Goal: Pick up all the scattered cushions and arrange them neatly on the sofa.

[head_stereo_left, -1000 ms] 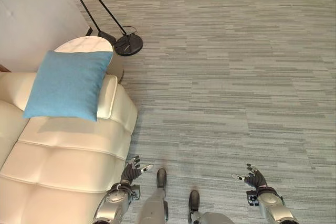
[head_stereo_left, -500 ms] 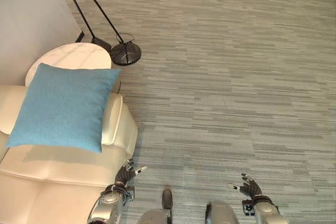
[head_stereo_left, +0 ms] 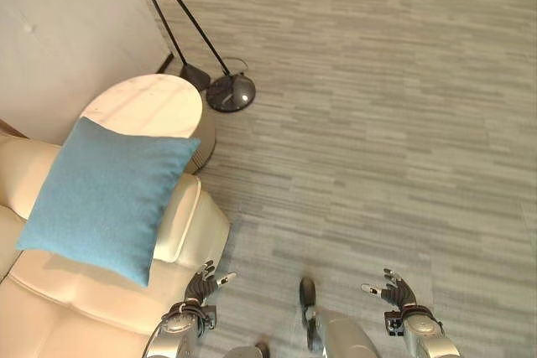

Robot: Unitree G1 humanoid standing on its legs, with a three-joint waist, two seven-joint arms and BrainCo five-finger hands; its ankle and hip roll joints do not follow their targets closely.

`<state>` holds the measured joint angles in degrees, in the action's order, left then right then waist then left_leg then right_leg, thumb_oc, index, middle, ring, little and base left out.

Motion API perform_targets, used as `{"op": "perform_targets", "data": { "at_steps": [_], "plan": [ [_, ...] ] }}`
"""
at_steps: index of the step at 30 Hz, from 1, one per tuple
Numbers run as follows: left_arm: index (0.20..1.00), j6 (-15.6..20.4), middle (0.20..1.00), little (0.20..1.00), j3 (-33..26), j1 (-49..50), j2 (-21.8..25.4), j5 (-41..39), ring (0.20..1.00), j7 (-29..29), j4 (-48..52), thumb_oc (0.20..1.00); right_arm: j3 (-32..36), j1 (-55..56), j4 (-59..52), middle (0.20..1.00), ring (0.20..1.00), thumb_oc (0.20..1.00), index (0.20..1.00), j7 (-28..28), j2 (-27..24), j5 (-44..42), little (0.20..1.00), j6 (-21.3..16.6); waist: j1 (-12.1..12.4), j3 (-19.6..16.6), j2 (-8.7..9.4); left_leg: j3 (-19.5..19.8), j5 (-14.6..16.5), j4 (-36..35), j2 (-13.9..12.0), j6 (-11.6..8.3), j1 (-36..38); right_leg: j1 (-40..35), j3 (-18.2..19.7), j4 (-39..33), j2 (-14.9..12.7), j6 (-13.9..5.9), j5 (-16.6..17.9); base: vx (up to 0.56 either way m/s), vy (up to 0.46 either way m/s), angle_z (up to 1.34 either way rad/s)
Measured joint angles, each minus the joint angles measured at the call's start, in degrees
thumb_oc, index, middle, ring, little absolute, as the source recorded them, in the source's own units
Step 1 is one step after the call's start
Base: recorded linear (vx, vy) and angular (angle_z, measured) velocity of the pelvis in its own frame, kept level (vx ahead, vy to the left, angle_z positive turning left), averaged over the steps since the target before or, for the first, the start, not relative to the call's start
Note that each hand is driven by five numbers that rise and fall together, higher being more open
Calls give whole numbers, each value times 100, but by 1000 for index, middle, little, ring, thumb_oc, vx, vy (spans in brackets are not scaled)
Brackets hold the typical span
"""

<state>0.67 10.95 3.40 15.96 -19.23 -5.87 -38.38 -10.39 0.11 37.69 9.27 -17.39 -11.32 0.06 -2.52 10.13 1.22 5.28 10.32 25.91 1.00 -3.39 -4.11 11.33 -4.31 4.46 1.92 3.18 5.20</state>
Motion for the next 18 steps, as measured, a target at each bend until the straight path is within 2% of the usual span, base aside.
{"op": "perform_targets", "data": {
  "at_steps": [1, 2, 3, 4, 5, 7, 8, 9, 11, 12, 13, 14, 15, 16, 17, 18],
  "plan": [
    [1000, -1, 1000, 1000, 5, -60, -16, 23, 1000, -6, 3, 1000, -3, -75, -168, 1000, 1000, 1000, 1000, 11, -87, 5, 1000, -13, -11, 20, 32, -89, -13, 369, -28, -18, -245, -107, -70, -81, 9, 158, -143, 251, -54, 23],
    [1000, 1, 1000, 1000, 7, -129, -25, 24, 1000, -18, 3, 1000, 7, -57, -250, 1000, 1000, 1000, 1000, 14, -125, 5, 1000, -37, -34, 6, 49, -222, -13, 531, -81, -19, -412, -159, -117, -100, -1, 89, -99, 280, -15, 42],
    [1000, 13, 1000, 1000, -7, -204, -11, 34, 1000, -48, 11, 1000, 5, -143, -274, 1000, 1000, 1000, 1000, 32, -176, 9, 1000, -60, 40, 23, 124, -486, -18, 382, -172, -4, -637, -366, -205, -291, -12, 190, -172, 178, 7, 38],
    [1000, 13, 1000, 1000, -5, -236, -11, 40, 1000, -61, 12, 1000, 2, -181, -275, 1000, 1000, 1000, 1000, 33, -192, 10, 1000, -68, 48, 28, 160, -617, -31, 194, -215, 17, -702, -480, -241, -384, -17, 192, -174, 312, 35, 38],
    [1000, 10, 1000, 1000, 6, -288, -19, 64, 1000, -89, 13, 1000, -23, -178, -230, 1000, 1000, 1000, 1000, 42, -206, 13, 1000, -70, 76, 35, 215, -752, -97, -448, -244, 56, -690, -636, -355, -495, -10, 153, -55, 202, 26, 24],
    [1000, 2, 1000, 1000, 12, -252, -18, 69, 1000, -96, -8, 1000, -40, -211, -199, 1000, 1000, 1000, 1000, 60, -200, 15, 1000, -68, 117, 15, 212, -881, -254, -1028, -294, 38, -755, -857, -466, -721, 18, 123, -118, 272, 63, 30],
    [1000, 1, 1000, 1000, 16, -222, -19, 70, 1000, -99, 0, 1000, -38, -184, -194, 1000, 1000, 1000, 1000, 66, -212, 16, 1000, -67, 150, 10, 205, -927, -535, -1651, -326, 44, -804, -937, -541, -764, 27, 135, -116, 254, 76, 34],
    [1000, 1, 1000, 1000, 7, -251, -12, 77, 1000, -106, -4, 1000, -41, -169, -169, 1000, 1000, 1000, 1000, 82, -196, 17, 1000, -65, 167, 4, 206, -1035, -711, -1919, -368, -4, -860, -994, -584, -849, 43, 30, -221, 316, 132, 34],
    [1000, -11, 1000, 1000, 4, -270, -14, 193, 1000, -133, -27, 1000, -91, -138, -22, 1000, 1000, 1000, 1000, 134, -169, 35, 1000, -2, 170, 17, 200, -1588, -1152, -2511, -562, -55, -969, -1132, -795, -905, 110, 78, -209, 302, 169, 41],
    [1000, -17, 1000, 1000, 4, -275, -9, 223, 1000, -154, -38, 1000, -144, -129, 29, 1000, 1000, 1000, 1000, 162, -178, 84, 1000, 27, 163, 18, 201, -1951, -1242, -2582, -654, -61, -972, -1208, -860, -906, 122, 24, -294, 172, 124, 43],
    [1000, -16, 1000, 1000, 4, -271, -8, 232, 1000, -167, -20, 1000, -147, -81, 75, 1000, 1000, 1000, 1000, 182, -160, 142, 1000, 44, 168, 13, 199, -2198, -1311, -2626, -682, -21, -953, -1274, -966, -905, 137, -106, -390, 253, 219, 41],
    [1000, -16, 1000, 1000, 5, -265, -2, 235, 1000, -170, -9, 1000, -148, -30, 116, 1000, 1000, 1000, 1000, 191, -137, 153, 1000, 46, 157, 7, 187, -2406, -1354, -2652, -721, 20, -926, -1359, -1011, -903, 147, -141, -412, 311, 248, 33],
    [1000, -15, 1000, 1000, -1, -217, -1, 237, 1000, -180, 5, 1000, -143, 4, 136, 1000, 1000, 1000, 1000, 186, -126, 180, 1000, 55, 175, -2, 170, -2475, -1412, -2630, -758, 96, -882, -1400, -1015, -885, 173, -138, -435, 312, 248, 34],
    [1000, -25, 1000, 1000, -89, -141, -19, 241, 1000, -177, 44, 1000, -115, 58, 258, 1000, 1000, 1000, 1000, 187, -59, 254, 1000, 60, 168, -53, 138, -2427, -1342, -2253, -710, 218, -873, -1515, -1138, -796, 167, -180, -688, 262, 222, 37],
    [1000, -29, 1000, 1000, -78, -130, -43, 241, 1000, -177, 36, 1000, -114, 137, 255, 1000, 1000, 1000, 1000, 186, -70, 277, 1000, 75, 132, -123, 77, -2363, -1372, -2253, -685, 231, -861, -1499, -1169, -739, 185, -113, -668, 237, 190, 37],
    [1000, -25, 1000, 1000, -80, -128, -53, 243, 1000, -170, 54, 1000, -67, 184, 231, 1000, 1000, 1000, 1000, 176, -66, 306, 1000, 106, 167, -171, 42, -2293, -1375, -2253, -645, 225, -817, -1494, -1168, -702, 195, -191, -745, 308, 268, 19]
  ]
}}
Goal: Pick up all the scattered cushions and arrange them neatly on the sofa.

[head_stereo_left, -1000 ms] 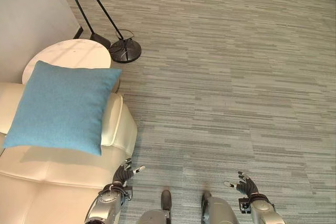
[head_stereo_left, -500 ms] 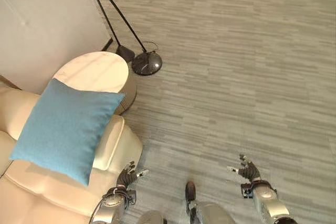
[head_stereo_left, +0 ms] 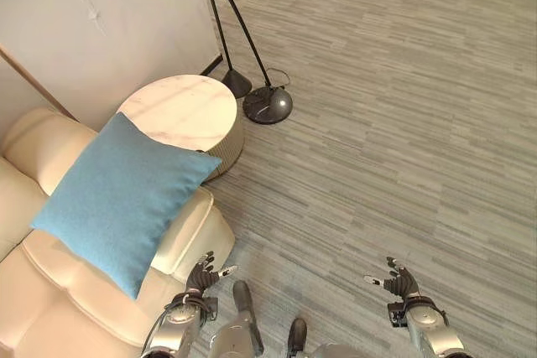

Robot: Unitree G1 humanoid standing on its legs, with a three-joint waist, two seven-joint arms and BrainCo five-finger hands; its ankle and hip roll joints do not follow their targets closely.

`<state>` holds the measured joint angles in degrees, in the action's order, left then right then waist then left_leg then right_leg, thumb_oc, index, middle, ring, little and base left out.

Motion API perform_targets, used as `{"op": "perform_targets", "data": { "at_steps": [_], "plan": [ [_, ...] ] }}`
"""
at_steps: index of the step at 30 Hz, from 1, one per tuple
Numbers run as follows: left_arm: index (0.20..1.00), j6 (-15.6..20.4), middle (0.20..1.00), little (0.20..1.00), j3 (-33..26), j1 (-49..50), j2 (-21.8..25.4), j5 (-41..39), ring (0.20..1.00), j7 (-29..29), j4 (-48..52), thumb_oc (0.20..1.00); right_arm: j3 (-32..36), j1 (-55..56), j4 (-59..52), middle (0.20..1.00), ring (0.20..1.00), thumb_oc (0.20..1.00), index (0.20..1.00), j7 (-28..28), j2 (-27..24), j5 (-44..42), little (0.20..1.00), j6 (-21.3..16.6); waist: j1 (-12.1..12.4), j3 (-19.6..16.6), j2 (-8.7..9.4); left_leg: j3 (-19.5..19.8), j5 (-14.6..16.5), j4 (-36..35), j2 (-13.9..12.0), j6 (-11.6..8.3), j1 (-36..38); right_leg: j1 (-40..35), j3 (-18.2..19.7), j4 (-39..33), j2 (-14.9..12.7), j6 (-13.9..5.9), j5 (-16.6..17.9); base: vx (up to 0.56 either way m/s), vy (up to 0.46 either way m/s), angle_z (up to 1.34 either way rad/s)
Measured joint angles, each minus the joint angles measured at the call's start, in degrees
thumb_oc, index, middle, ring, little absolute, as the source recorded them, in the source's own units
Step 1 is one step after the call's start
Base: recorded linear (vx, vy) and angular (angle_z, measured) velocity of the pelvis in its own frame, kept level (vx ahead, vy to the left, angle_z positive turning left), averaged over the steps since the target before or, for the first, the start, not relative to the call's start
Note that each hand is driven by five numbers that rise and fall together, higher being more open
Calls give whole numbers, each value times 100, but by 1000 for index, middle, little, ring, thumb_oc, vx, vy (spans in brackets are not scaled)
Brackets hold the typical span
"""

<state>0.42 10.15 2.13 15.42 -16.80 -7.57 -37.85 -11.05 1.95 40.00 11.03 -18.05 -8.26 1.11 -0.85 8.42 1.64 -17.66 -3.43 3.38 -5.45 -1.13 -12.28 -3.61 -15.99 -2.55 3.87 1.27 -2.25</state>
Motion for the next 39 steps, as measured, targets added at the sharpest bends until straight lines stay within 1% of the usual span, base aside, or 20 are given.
{"op": "perform_targets", "data": {
  "at_steps": [3, 4, 5, 7, 9, 11, 13, 16, 19, 21, 22, 23, 25, 29, 32, 33, 34, 35, 37, 39],
  "plan": [
    [1000, -25, 1000, 1000, -36, 29, -36, 4, 1000, 39, -64, 1000, 52, 44, 13, 1000, 1000, 1000, 1000, -25, 11, 46, 1000, 60, 20, -52, -110, 12, 36, -13, 146, 274, 243, 1, -3, 517, -61, -152, -316, 193, 232, 17],
    [1000, -33, 1000, 1000, -84, 35, -44, 7, 1000, 53, -135, 1000, -6, 50, 11, 1000, 1000, 1000, 1000, -50, 27, 51, 1000, 68, 40, -57, -63, 24, 90, -81, 269, 462, 425, 174, 7, 1321, -243, -269, -667, 176, 202, 34],
    [1000, -49, 1000, 1000, -81, 132, -64, 14, 1000, 60, -149, 1000, -24, 60, -20, 1000, 1000, 1000, 1000, -69, 24, 67, 1000, 63, 4, -98, -151, 186, 104, -141, 294, 562, 502, 499, 61, 2200, -391, -369, -797, 113, 118, 42],
    [1000, -66, 1000, 1000, -68, 156, -17, 39, 1000, 71, -57, 1000, -83, 178, -125, 1000, 1000, 1000, 1000, -116, 41, 97, 1000, 64, -54, -153, -43, 537, 133, -256, 632, 667, 751, 1187, 253, 3944, -867, -507, -1055, 163, 98, 83],
    [1000, -69, 1000, 1000, -87, 176, 19, 53, 1000, 61, -40, 1000, -100, 298, -205, 1000, 1000, 1000, 1000, -128, 113, 102, 1000, 61, -92, -218, 58, 890, 119, -314, 884, 754, 825, 1502, 722, 4443, -998, -511, -1154, 221, 32, 101],
    [1000, -73, 1000, 1000, -115, 159, 95, 54, 1000, 64, -25, 1000, -184, 296, -210, 1000, 1000, 1000, 1000, -166, 227, 102, 1000, 63, -101, -205, 83, 1178, 22, -453, 974, 777, 940, 1761, 1174, 4177, -1011, -560, -1192, 237, -51, 109],
    [1000, -80, 1000, 1000, -124, 185, 142, 54, 1000, 58, -101, 1000, -226, 177, -190, 1000, 1000, 1000, 1000, -183, 285, 103, 1000, 61, -36, -122, -34, 1608, 68, -468, 987, 705, 1052, 1935, 1399, 3193, -850, -594, -1162, 223, -77, 86],
    [1000, -82, 1000, 1000, -132, 225, 206, 50, 1000, 46, -126, 1000, -221, 91, -177, 1000, 1000, 1000, 1000, -172, 291, 103, 1000, 59, -85, -44, -22, 2065, 218, -498, 1008, 482, 1250, 2044, 2120, 1675, -396, -678, -627, 241, -84, 86],
    [1000, -75, 1000, 1000, -138, 274, 311, 42, 1000, -58, -120, 1000, -202, 101, -11, 1000, 1000, 1000, 1000, -150, 348, 102, 1000, 65, -116, -19, 256, 2454, 458, -470, 1211, 662, 1432, 2112, 2227, 809, -412, -742, 143, 265, -104, 87],
    [1000, -70, 1000, 1000, -130, 272, 331, -5, 1000, -134, -84, 1000, -179, 191, 38, 1000, 1000, 1000, 1000, -121, 387, 100, 1000, 71, -208, -8, 399, 2823, 439, -462, 1276, 632, 1529, 1941, 2231, 471, -486, -703, 389, 152, -72, 105],
    [1000, -69, 1000, 1000, -121, 283, 315, -7, 1000, -150, -77, 1000, -131, 285, 64, 1000, 1000, 1000, 1000, -95, 390, 99, 1000, 69, -228, -16, 472, 2966, 491, -463, 1278, 526, 1657, 1758, 2212, 350, -506, -665, 821, 306, -210, 81],
    [1000, -69, 1000, 1000, -122, 294, 293, -7, 1000, -158, -65, 1000, -126, 308, 69, 1000, 1000, 1000, 1000, -81, 364, 98, 1000, 59, -215, -31, 498, 2999, 579, -433, 1236, 475, 1683, 1686, 2172, 331, -480, -625, 1015, 367, -266, 46],
    [1000, -38, 1000, 1000, -269, 357, 170, -11, 1000, -208, -117, 1000, -154, 178, 178, 1000, 1000, 1000, 1000, -48, 341, 96, 1000, 53, -169, 57, 303, 3145, 931, -305, 1063, 349, 1721, 1539, 1940, 344, -377, -428, 1178, 296, -244, 44],
    [1000, 19, 1000, 1000, -376, 383, 38, -70, 1000, -318, -177, 1000, -170, 149, 173, 1000, 1000, 1000, 1000, -105, 265, 84, 1000, 54, -147, 66, 170, 3162, 1014, -16, 631, 156, 1621, 1317, 1354, 304, -176, -123, 1019, 162, -156, 75],
    [1000, 45, 1000, 1000, -368, 299, 33, -192, 1000, -378, -205, 1000, -119, -15, 178, 1000, 1000, 1000, 1000, -105, 225, 74, 1000, 43, -82, 123, 306, 2972, 950, 542, 655, 8, 1332, 1170, 1085, 253, -219, 103, 898, 78, -61, 77],
    [1000, 50, 1000, 1000, -378, 138, 21, -314, 1000, -426, -264, 1000, -121, -96, 178, 1000, 1000, 1000, 1000, -99, 219, 31, 1000, 29, -38, 217, 463, 2769, 811, 1339, 827, -231, 870, 1033, 1078, 77, -354, 125, 891, 83, -2, 79],
    [1000, 61, 1000, 1000, -376, 53, 15, -345, 1000, -449, -266, 1000, -121, -112, 171, 1000, 1000, 1000, 1000, -97, 218, 29, 1000, 18, -41, 252, 533, 2557, 876, 1536, 851, -245, 709, 1001, 1080, 31, -407, 153, 899, 150, 42, 82],
    [1000, 99, 1000, 1000, -380, 21, 18, -416, 1000, -497, -269, 1000, -129, -132, 176, 1000, 1000, 1000, 1000, -94, 240, 26, 1000, 2, 7, 264, 553, 2155, 917, 1390, 717, -176, 554, 978, 1063, -39, -433, 241, 851, 134, 40, 47],
    [1000, 129, 1000, 1000, -396, 9, 30, -459, 1000, -574, -276, 1000, -144, -167, 190, 1000, 1000, 1000, 1000, -101, 247, 25, 1000, -8, 16, 301, 558, 1929, 900, 925, 498, -210, 496, 958, 1021, -64, -478, 271, 800, 69, 41, 41],
    [1000, 180, 1000, 1000, -414, -64, 17, -460, 1000, -718, -350, 1000, -153, -161, 238, 1000, 1000, 1000, 1000, -36, 245, 14, 1000, -33, -21, 395, 534, 1607, 641, 280, 132, -310, 471, 848, 898, -253, -537, 232, 751, 97, 106, 33]
  ]
}}
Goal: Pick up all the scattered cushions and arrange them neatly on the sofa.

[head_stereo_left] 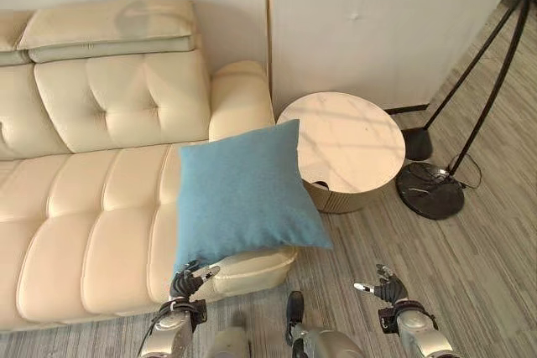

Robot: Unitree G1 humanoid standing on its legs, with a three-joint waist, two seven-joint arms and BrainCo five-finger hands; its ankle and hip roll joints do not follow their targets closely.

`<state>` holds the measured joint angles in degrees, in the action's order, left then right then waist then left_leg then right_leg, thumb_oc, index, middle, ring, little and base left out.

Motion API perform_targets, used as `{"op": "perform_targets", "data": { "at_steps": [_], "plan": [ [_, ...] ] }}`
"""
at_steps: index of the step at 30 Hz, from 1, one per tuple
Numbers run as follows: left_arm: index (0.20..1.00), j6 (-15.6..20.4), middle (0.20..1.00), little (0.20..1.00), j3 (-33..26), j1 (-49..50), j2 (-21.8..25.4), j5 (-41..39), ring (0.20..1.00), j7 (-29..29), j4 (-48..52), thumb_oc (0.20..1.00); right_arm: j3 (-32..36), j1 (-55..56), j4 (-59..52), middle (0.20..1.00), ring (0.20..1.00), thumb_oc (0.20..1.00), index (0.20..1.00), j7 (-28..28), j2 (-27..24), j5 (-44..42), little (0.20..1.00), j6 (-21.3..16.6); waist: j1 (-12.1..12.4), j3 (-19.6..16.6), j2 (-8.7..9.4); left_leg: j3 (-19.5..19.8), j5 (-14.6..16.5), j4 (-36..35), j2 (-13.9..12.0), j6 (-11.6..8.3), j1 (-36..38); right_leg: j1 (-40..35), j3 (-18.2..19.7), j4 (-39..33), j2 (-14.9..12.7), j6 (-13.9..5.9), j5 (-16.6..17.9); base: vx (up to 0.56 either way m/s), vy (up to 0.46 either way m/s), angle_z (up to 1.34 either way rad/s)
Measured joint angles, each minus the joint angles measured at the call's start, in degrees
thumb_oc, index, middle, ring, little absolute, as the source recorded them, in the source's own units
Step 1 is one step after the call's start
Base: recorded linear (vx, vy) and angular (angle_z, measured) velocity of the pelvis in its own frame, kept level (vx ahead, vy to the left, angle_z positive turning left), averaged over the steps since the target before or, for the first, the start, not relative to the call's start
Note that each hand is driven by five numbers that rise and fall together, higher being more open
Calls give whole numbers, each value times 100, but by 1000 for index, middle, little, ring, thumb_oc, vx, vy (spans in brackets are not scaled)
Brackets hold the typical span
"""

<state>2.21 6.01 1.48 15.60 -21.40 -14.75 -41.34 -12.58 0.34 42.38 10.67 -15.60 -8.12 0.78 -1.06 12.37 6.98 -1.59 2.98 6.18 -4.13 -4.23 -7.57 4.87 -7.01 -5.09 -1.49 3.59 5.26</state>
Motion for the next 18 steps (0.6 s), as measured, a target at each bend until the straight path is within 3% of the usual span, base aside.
{"op": "perform_targets", "data": {
  "at_steps": [1, 2, 3, 4, 7, 8, 9, 12, 17, 18],
  "plan": [
    [1000, 32, 1000, 1000, -2, -10, -39, -3, 1000, -54, -32, 1000, 21, 34, 10, 1000, 1000, 1000, 1000, 23, -7, -20, 1000, -20, -25, 23, -49, -189, -111, -144, -101, -9, 53, 11, -79, -2, 22, -190, -123, 140, 186, 5],
    [1000, 84, 1000, 1000, -13, 65, -190, -2, 1000, -132, -11, 1000, 30, 61, -60, 1000, 1000, 1000, 1000, 52, -118, -57, 1000, -49, 28, 33, -449, -182, -19, -403, -541, 127, 51, 115, -98, 410, 320, -229, -287, 109, 151, -4],
    [1000, 97, 1000, 1000, 0, 89, -249, -2, 1000, -142, 80, 1000, 42, 166, -130, 1000, 1000, 1000, 1000, 54, -225, -59, 1000, -48, -16, 3, -660, -101, 171, -499, -742, 138, 83, 252, -141, 712, 446, -175, -345, 72, 116, 8],
    [1000, 108, 1000, 1000, -7, 67, -280, -1, 1000, -144, -6, 1000, 140, 216, -87, 1000, 1000, 1000, 1000, 60, -223, -58, 1000, -27, -31, 75, -673, -43, -202, -511, -766, -187, 126, 222, -332, 768, 403, 119, -141, 67, 129, 20],
    [1000, 109, 1000, 1000, -343, 67, -259, -7, 1000, -154, 24, 1000, 275, 450, -238, 1000, 1000, 1000, 1000, 103, -191, -83, 1000, -31, -22, -34, -350, -229, -242, -329, -327, -110, 93, 186, -383, 550, 16, -131, -155, 68, 143, 14],
    [1000, 113, 1000, 1000, -426, 105, -262, -8, 1000, -156, 34, 1000, 366, 509, -312, 1000, 1000, 1000, 1000, 119, -219, -83, 1000, -37, -29, -62, -375, -231, -197, -401, -284, -50, 167, 179, -375, 522, 9, -166, -132, 40, 128, 5],
    [1000, 119, 1000, 1000, -549, 177, -162, -27, 1000, -188, 73, 1000, 490, 559, -343, 1000, 1000, 1000, 1000, 170, -248, -86, 1000, -29, -19, -100, -347, -256, -411, -637, -209, 45, 296, 143, -253, 469, -13, -287, -67, 40, 157, -6],
    [1000, 134, 1000, 1000, -885, 337, 146, -144, 1000, -232, 300, 1000, 691, 630, -493, 1000, 1000, 1000, 1000, 172, -271, -87, 1000, -26, 2, -273, -142, -404, -563, -864, -50, 196, 376, 125, -65, 293, -144, -464, 21, 9, 98, -7],
    [1000, 199, 1000, 1000, -1298, 112, 1186, -478, 1000, -162, 268, 1000, 748, 234, -914, 1000, 1000, 1000, 1000, 66, -1352, -23, 1000, 92, 21, -471, 30, -623, -746, -1079, 148, 377, 417, 161, 91, 101, -329, -735, 186, -6, 89, -7],
    [1000, 245, 1000, 1000, -1340, 34, 1354, -504, 1000, -145, 259, 1000, 833, 84, -922, 1000, 1000, 1000, 1000, 51, -1514, -1, 1000, 98, 29, -460, -3, -689, -758, -1077, 173, 418, 423, 149, 93, 32, -362, -744, 260, 4, 58, -11]
  ]
}}
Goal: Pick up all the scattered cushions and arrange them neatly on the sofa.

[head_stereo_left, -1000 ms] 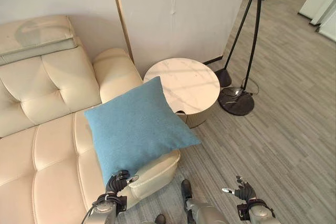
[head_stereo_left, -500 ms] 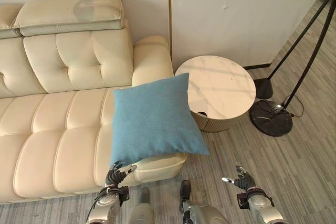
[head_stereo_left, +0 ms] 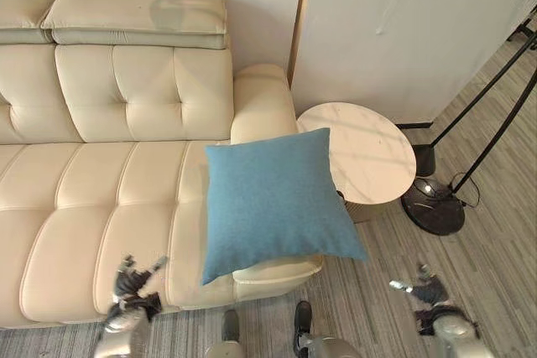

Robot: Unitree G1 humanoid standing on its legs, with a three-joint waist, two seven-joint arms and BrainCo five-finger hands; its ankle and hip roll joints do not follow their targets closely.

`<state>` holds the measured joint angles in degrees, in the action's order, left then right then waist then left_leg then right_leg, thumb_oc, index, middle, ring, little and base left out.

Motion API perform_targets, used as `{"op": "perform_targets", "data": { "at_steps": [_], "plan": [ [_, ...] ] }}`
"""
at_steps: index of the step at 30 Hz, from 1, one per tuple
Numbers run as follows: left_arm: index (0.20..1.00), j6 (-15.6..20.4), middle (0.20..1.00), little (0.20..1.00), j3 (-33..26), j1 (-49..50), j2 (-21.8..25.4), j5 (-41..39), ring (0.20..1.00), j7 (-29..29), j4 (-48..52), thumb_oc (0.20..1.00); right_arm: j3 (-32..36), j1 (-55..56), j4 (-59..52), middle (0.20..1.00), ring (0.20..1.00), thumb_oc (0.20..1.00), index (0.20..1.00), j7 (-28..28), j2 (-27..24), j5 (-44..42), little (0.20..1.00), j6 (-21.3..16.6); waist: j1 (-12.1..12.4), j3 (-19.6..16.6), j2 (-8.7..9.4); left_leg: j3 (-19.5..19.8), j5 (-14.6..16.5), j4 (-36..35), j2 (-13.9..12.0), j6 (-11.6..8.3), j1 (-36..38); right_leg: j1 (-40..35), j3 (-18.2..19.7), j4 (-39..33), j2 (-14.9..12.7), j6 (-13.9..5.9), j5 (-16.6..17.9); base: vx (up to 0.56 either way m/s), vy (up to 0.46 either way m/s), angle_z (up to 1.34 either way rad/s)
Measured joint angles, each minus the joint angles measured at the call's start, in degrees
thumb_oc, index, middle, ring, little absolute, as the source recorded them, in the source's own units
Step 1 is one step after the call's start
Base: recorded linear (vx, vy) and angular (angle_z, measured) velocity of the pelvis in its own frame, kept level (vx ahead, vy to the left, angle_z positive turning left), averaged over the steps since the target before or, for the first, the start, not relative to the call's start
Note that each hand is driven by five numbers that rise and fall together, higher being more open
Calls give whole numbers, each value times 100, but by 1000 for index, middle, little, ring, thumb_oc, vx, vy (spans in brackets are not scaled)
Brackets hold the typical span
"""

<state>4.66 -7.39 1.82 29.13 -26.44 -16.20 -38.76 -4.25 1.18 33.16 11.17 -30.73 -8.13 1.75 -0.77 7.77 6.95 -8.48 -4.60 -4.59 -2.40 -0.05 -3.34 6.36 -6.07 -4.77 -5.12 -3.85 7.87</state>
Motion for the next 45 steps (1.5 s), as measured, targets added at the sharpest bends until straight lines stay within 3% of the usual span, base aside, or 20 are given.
{"op": "perform_targets", "data": {
  "at_steps": [1, 3, 7, 13, 15, 19, 25, 29, 34, 35, 36, 37, 41, 43, 44, 45],
  "plan": [
    [1000, 4, 1000, 1000, 23, -30, 62, -2, 1000, 23, -7, 1000, -1, -53, -9, 1000, 1000, 1000, 1000, -4, -83, 21, 1000, -1, -2, -15, 22, -11, -14, 1, 8, 4, 20, -12, 0, -3, -6, -64, 72, 5, 73, -10],
    [1000, 7, 1000, 1000, 110, -121, 88, -147, 1000, 91, -32, 1000, -40, -343, -9, 1000, 1000, 1000, 1000, -10, -210, 23, 1000, 6, -7, -26, -25, -24, -24, 1, 25, -14, 51, -37, 8, -4, -13, -10, 124, 5, 60, -3],
    [1000, -4, 1000, 1000, 681, -688, -122, -420, 1000, 354, -767, 1000, -692, -1029, 32, 1000, 1000, 1000, 1000, -51, -183, 29, 1000, 133, -12, 13, -163, -22, -24, 2, 26, -13, 54, -30, 36, 5, 6, 28, 162, 9, 41, -4],
    [1000, -199, 1000, 1000, 1196, -1222, -781, -745, 1000, 626, -1653, 1000, -1529, -1764, 725, 1000, 1000, 1000, 1000, -60, 1072, -173, 1000, 246, -12, 66, -174, -152, 3, 1, -31, -83, -84, 172, 165, -3, 61, -28, 103, -86, 22, -11],
    [1000, -223, 1000, 1000, 1283, -1429, -860, -875, 1000, 628, -1831, 1000, -1769, -1944, 873, 1000, 1000, 1000, 1000, -15, 1286, -209, 1000, 253, -9, 111, -171, -151, -35, 2, -34, -119, -270, 356, 163, 6, 72, -18, 145, -161, 10, -2],
    [1000, -284, 1000, 1000, 1809, -2554, -908, -1152, 1000, 540, -2107, 1000, -2474, -3038, 1163, 1000, 1000, 1000, 1000, 127, 1703, -325, 1000, 327, -17, 640, -80, -160, -237, 8, -41, -165, -723, 825, 198, 7, 91, 29, 384, -111, 8, -2],
    [1000, -268, 1000, 1000, 2155, -2983, -763, -1294, 1000, 492, -2029, 1000, -2788, -3418, 1123, 1000, 1000, 1000, 1000, 250, 1598, -430, 1000, 344, -27, 906, -10, -174, -255, 13, -84, -193, -754, 868, 216, 7, 138, 39, 397, -41, 5, -3],
    [1000, -269, 1000, 1000, 2517, -2966, -552, -1216, 1000, 496, -1686, 1000, -2905, -3452, 834, 1000, 1000, 1000, 1000, 234, 1466, -427, 1000, 373, -22, 1060, 127, -195, -266, 11, -135, -211, -762, 892, 268, 7, 189, 62, 414, -4, 0, -3],
    [1000, -304, 1000, 1000, 2785, -2831, -368, -1035, 1000, 531, -850, 1000, -2845, -3310, 114, 1000, 1000, 1000, 1000, 181, 1152, -430, 1000, 438, -14, 1202, 145, -211, -268, 8, -127, -214, -762, 900, 283, 7, 185, 69, 420, 0, 0, 0],
    [671, -305, 671, 671, 2792, -2784, -361, -1010, 671, 543, -747, 671, -2808, -3230, -28, 1000, 1000, 1000, 1000, 181, 1121, -430, 1000, 434, -8, 1202, 144, -214, -268, 8, -128, -212, -760, 898, 284, 7, 184, 76, 425, 0, 0, 0],
    [498, -304, 498, 498, 2783, -2759, -369, -1010, 498, 551, -727, 498, -2787, -3199, -52, 1000, 1000, 1000, 1000, 177, 1123, -443, 1000, 435, -14, 1202, 145, -219, -267, 8, -131, -210, -754, 894, 288, 8, 186, 90, 436, 0, 0, 0],
    [219, -288, 219, 219, 2761, -2693, -429, -1011, 219, 602, -721, 219, -2671, -3060, -145, 1000, 1000, 1000, 1000, 116, 1159, -563, 1000, 432, -20, 1204, 145, -225, -266, 8, -133, -209, -752, 894, 288, 8, 189, 102, 445, 0, 0, 0],
    [200, -192, 200, 200, 2740, -2586, -603, -1091, 200, 610, -756, 200, -2565, -2527, -52, 1000, 1000, 1000, 1000, 47, 1567, -1443, 1000, 67, -6, 1215, 128, -217, -283, 8, -132, -185, -732, 871, 281, 8, 186, 123, 460, 0, 0, 0],
    [200, -146, 200, 200, 2730, -2658, -630, -1124, 200, 609, -834, 200, -2663, -2497, 167, 617, 617, 617, 617, -66, 1789, -2002, 617, -54, 13, 1220, 123, -192, -284, 8, -123, -184, -721, 851, 264, 8, 178, 123, 460, -6, -13, 5],
    [200, -129, 200, 200, 2742, -2680, -646, -1178, 200, 610, -860, 200, -2674, -2500, 263, 200, 200, 200, 200, -142, 1812, -2278, 200, -183, 20, 1219, 123, -185, -282, 8, -117, -186, -696, 822, 261, 8, 174, 113, 452, 5, -38, 4],
    [200, -131, 200, 200, 2742, -2681, -646, -1242, 200, 610, -867, 200, -2673, -2520, 263, 200, 200, 200, 200, -152, 1794, -2343, 200, -193, 21, 1219, 123, -185, -279, 8, -114, -190, -679, 804, 262, 8, 171, 105, 446, 7, -41, 2]
  ]
}}
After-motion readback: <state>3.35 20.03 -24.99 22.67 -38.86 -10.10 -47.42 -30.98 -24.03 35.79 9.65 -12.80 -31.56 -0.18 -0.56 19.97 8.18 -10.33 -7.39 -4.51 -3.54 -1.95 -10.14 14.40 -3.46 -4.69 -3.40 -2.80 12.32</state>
